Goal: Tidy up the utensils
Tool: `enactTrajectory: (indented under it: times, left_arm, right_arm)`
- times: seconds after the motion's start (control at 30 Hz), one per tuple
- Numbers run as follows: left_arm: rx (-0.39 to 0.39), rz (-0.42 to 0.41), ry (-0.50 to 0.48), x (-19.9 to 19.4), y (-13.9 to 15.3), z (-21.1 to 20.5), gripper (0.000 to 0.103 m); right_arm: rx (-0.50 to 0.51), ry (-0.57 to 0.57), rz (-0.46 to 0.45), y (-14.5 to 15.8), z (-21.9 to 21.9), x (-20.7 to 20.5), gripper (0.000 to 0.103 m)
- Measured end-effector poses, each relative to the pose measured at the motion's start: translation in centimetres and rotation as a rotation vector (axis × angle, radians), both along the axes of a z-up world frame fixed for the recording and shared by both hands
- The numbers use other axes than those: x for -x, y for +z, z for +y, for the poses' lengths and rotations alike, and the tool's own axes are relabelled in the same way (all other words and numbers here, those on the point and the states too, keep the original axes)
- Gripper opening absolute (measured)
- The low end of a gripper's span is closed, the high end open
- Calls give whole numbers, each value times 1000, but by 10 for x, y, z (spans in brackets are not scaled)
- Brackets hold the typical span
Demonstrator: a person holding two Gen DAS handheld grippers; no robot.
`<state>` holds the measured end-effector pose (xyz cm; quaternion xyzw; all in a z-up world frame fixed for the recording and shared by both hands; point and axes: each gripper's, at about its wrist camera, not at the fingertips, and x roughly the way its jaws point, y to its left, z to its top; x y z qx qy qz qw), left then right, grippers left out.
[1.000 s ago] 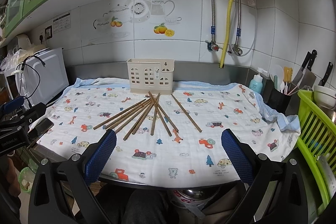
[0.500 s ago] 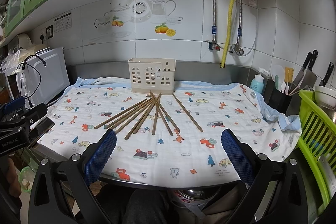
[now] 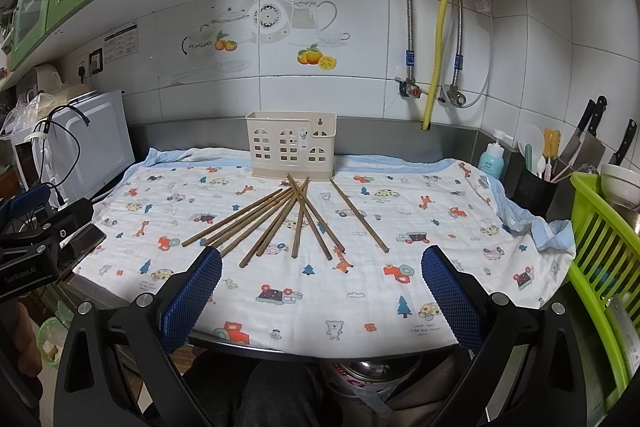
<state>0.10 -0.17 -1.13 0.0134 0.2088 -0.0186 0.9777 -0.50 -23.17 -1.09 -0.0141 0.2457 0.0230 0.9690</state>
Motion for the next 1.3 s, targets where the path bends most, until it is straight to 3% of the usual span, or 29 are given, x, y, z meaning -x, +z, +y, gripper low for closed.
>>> enactTrajectory:
  times: [0.63, 1.3]
  left_arm:
    - [-9, 10, -3, -4, -2, -3, 98]
    - [-27, 57, -28, -39, -13, -8, 98]
  right_arm:
    - [-7, 7, 12, -3, 1, -6, 97]
    - [3, 17, 63, -20, 2, -36, 97]
